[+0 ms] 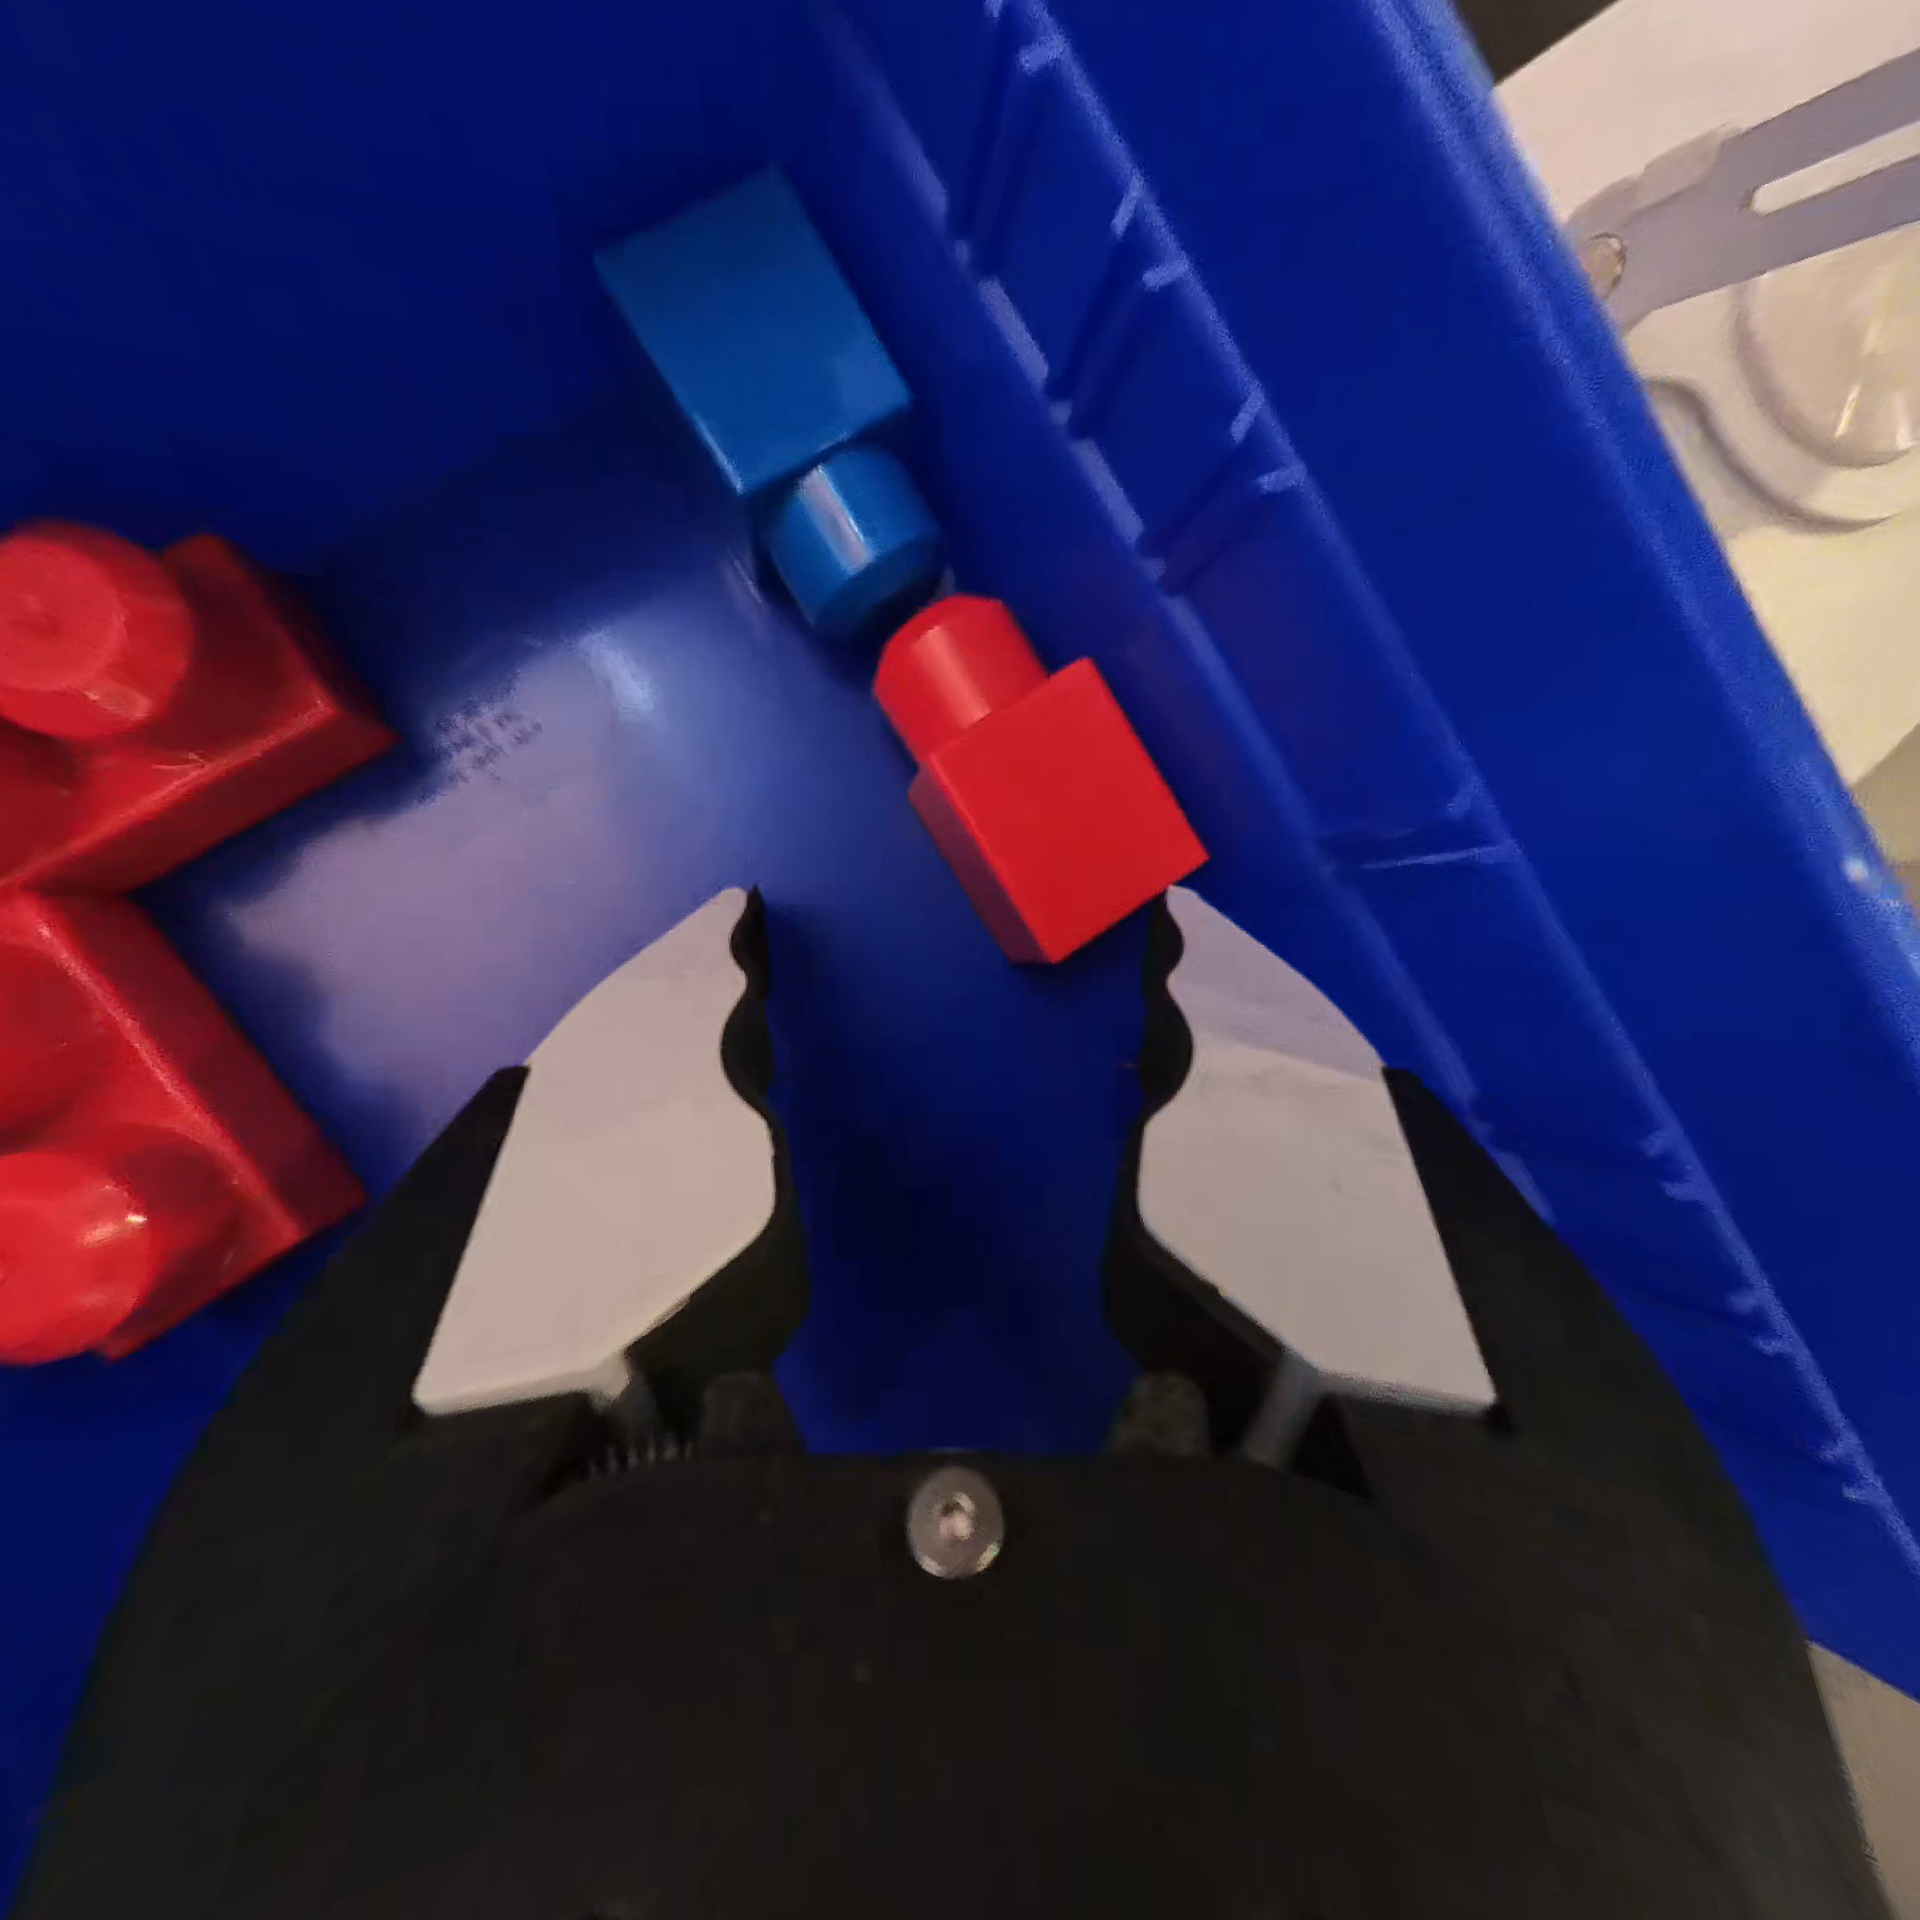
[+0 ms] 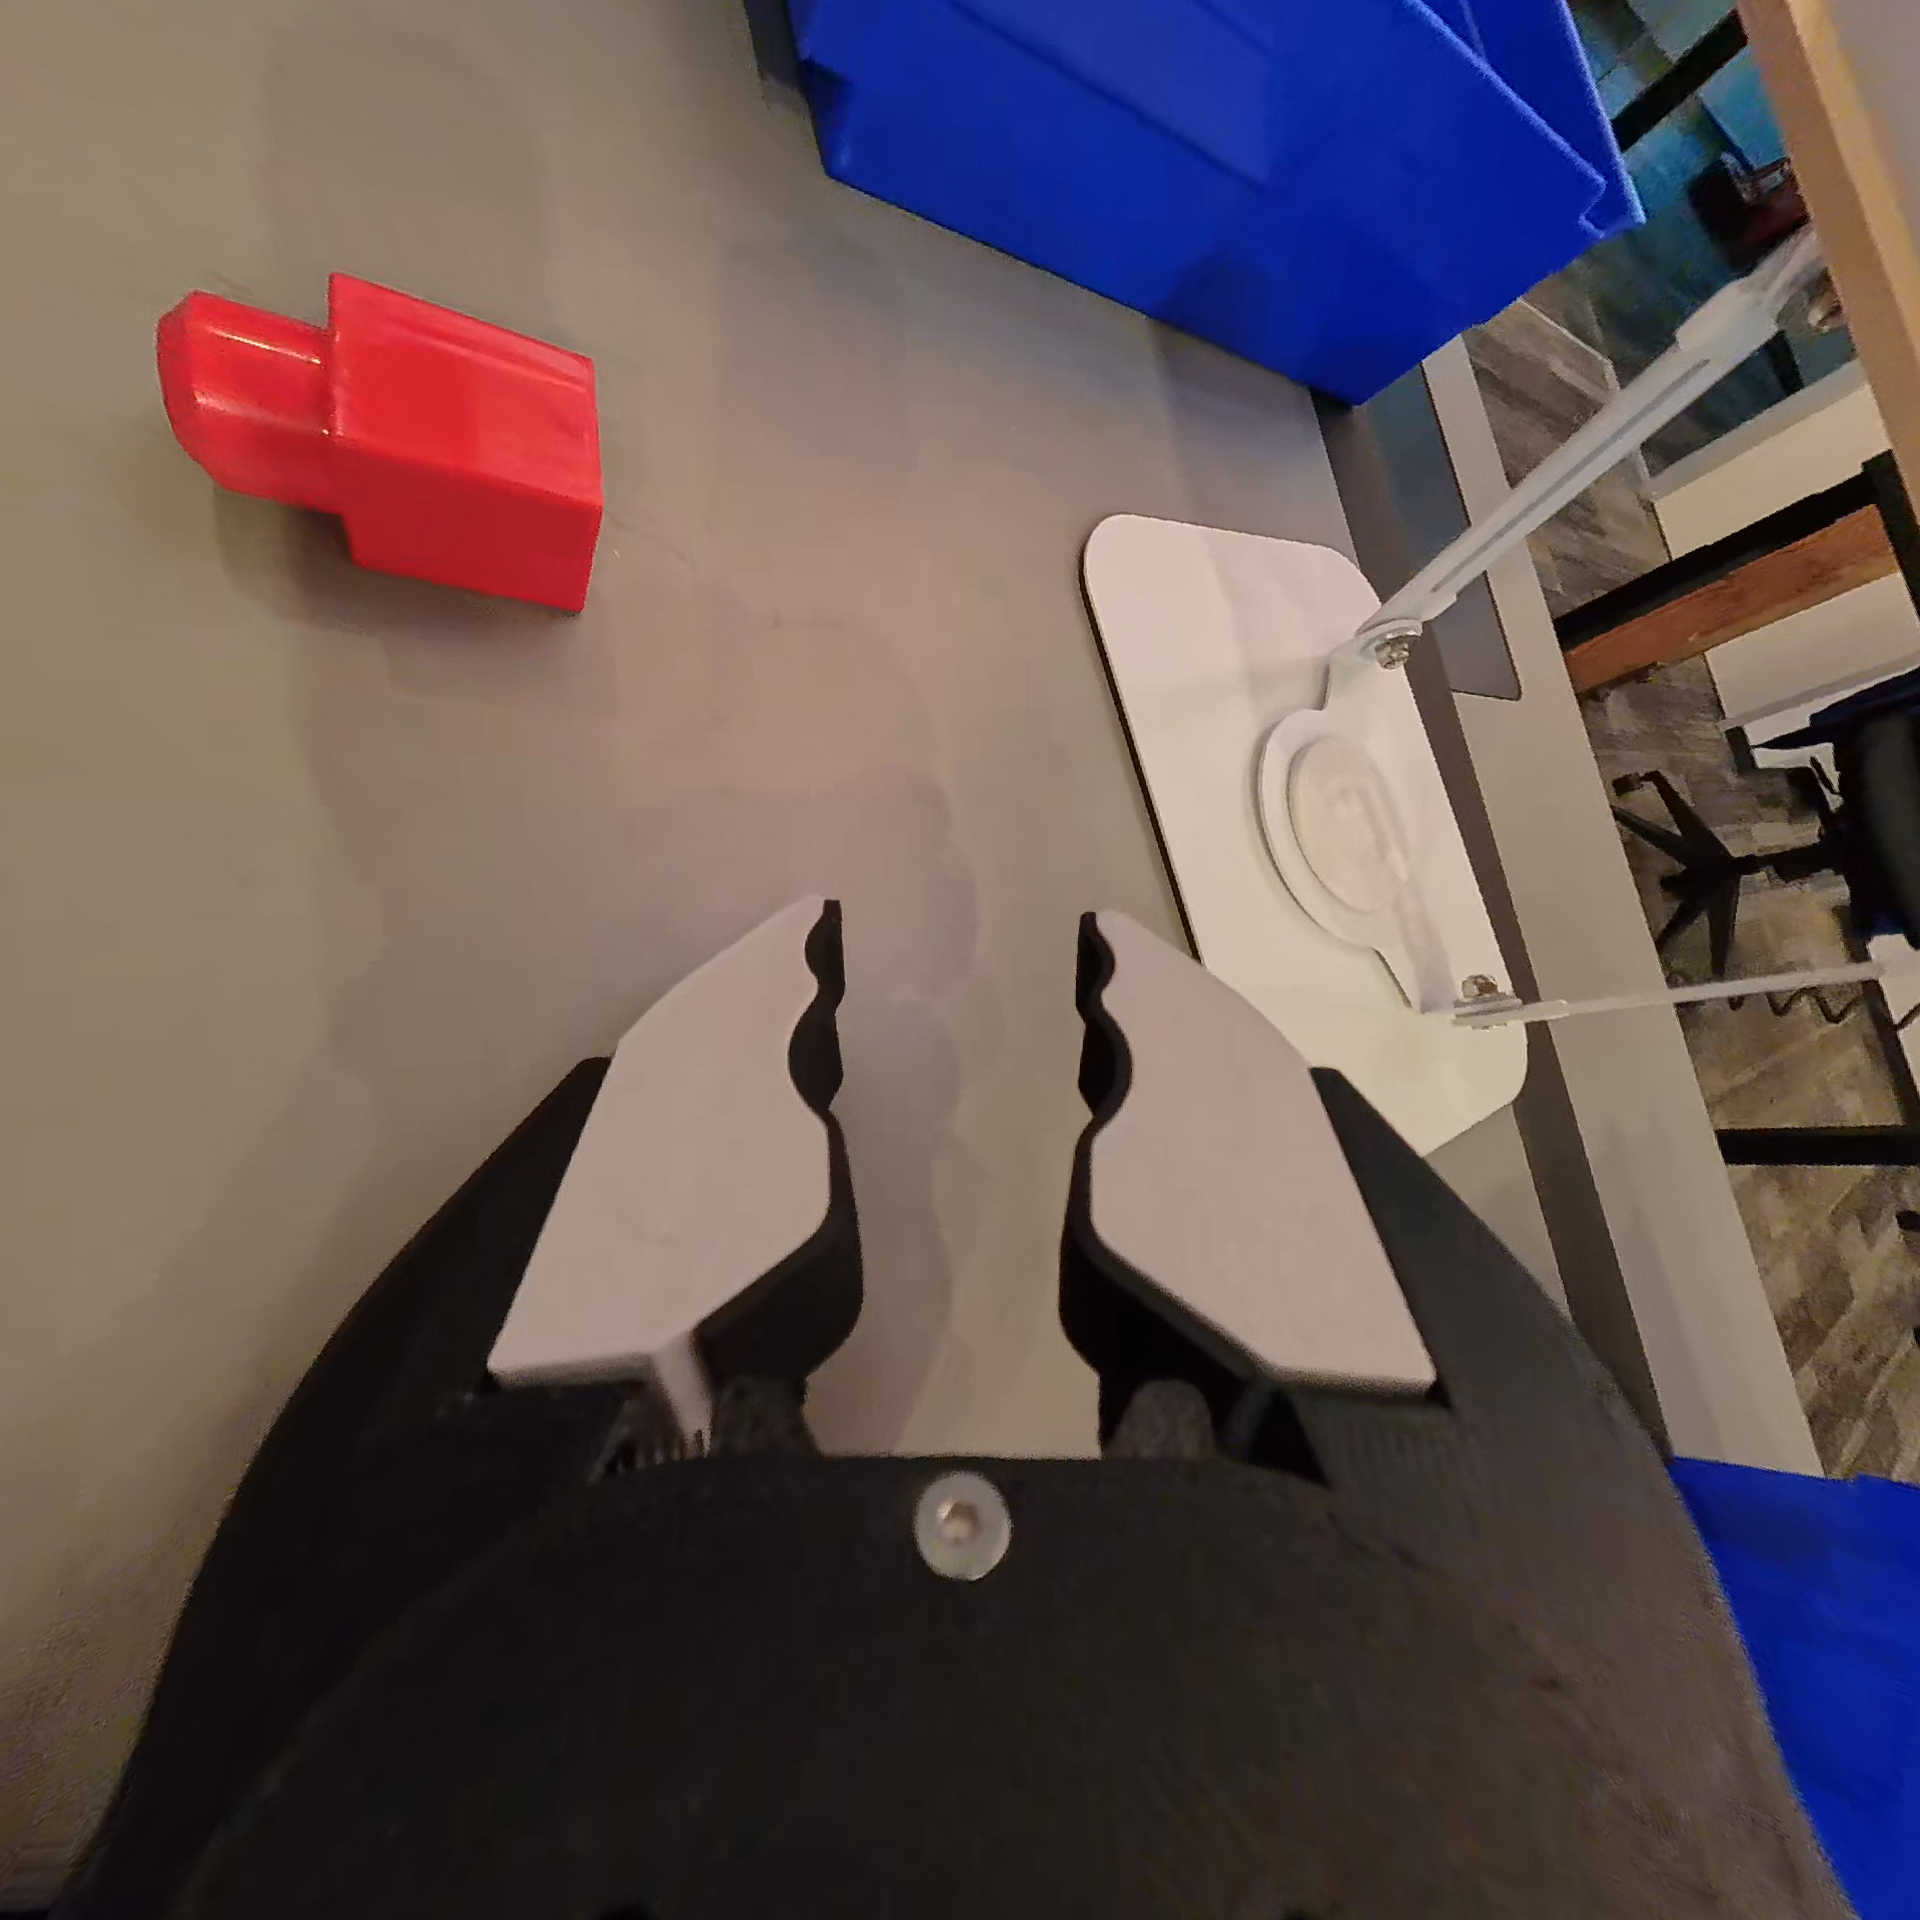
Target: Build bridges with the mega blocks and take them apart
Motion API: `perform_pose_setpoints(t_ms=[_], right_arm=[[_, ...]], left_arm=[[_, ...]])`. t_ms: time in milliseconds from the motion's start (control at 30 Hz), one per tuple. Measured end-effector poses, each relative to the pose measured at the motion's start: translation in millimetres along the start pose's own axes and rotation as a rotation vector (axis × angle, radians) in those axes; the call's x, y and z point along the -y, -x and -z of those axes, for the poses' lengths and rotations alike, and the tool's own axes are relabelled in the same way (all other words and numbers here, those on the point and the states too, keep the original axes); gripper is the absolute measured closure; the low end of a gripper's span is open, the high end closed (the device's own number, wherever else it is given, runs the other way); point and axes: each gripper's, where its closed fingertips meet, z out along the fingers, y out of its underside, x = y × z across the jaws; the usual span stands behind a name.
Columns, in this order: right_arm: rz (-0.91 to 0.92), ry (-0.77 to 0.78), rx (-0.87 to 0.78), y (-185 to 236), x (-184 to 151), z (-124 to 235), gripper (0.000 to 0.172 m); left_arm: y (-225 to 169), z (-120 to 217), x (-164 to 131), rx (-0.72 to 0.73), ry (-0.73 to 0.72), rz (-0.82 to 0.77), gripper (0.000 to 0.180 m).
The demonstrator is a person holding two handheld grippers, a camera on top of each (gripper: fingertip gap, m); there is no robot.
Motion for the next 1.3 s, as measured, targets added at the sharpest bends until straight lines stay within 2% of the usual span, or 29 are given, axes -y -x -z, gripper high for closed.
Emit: perform_pose_setpoints(t_ms=[133,167,200,267,333,400,467,500,567,600,633,733,833,933,1000,1100,1167,1300], right_arm=[[0.017,-0.006,0.002,1.7,2.0,1.0,0.128],[0.020,-0.008,0.002,2.0,1.9,1.8,0.128],[0.020,-0.009,0.000,1.8,1.4,2.8,0.129],[0.013,-0.010,-0.001,1.6,-0.2,4.8,0.129],[0.007,-0.015,0.002,2.1,-0.8,6.1,0.129],[0.006,-0.016,0.006,2.2,-0.9,6.0,0.129],[0.011,-0.021,0.009,3.0,0.3,6.1,0.129],[0.014,-0.023,0.010,3.5,1.0,6.3,0.129],[0.022,-0.024,0.012,4.9,1.1,6.6,0.129],[0.025,-0.023,0.012,5.2,0.9,6.7,0.129],[0.026,-0.023,0.011,5.2,0.4,6.8,0.129],[0.016,-0.033,0.018,5.0,-0.1,8.5,0.129],[0.006,-0.054,0.025,4.1,1.2,11.9,0.130],[-0.013,-0.077,0.034,3.0,3.8,14.8,0.130],[-0.011,-0.086,0.033,2.9,6.0,16.0,0.131],[0.003,-0.089,0.036,5.6,8.4,16.7,0.131],[0.014,-0.081,0.033,7.3,8.0,16.6,0.131],[0.030,-0.062,0.028,9.3,4.9,16.1,0.131]], left_arm=[[19.7,5.1,3.4,0.134,0.034,-0.044,0.132],[29.0,9.5,4.4,0.185,0.039,-0.059,0.146],[35.8,14.4,6.5,0.211,0.035,-0.062,0.149],[42.1,28.4,17.2,0.232,-0.014,-0.059,0.145],[30.2,37.7,37.3,0.188,-0.112,-0.111,0.139],[20.3,29.9,42.2,0.157,-0.080,-0.203,0.123],[20.7,13.4,35.3,0.162,0.016,-0.275,0.110],[21.4,5.0,30.1,0.155,0.067,-0.294,0.110],[24.7,-10.2,14.5,0.128,0.189,-0.275,0.124],[25.5,-14.4,11.3,0.115,0.209,-0.266,0.144],[24.2,-13.6,16.8,0.102,0.166,-0.237,0.144],[13.4,15.5,23.5,0.102,0.096,-0.217,0.144],[-35.0,73.1,17.4,0.054,-0.003,-0.289,0.145],[-104.5,124.2,-14.2,-0.023,-0.043,-0.386,0.145],[-150.6,136.0,-42.9,-0.066,-0.031,-0.434,0.145],[-201.9,124.9,-87.2,-0.104,0.032,-0.535,0.145],[-219.1,111.0,-113.3,-0.129,0.102,-0.584,0.145],[-240.8,83.5,-147.4,-0.211,0.184,-0.679,0.145]])
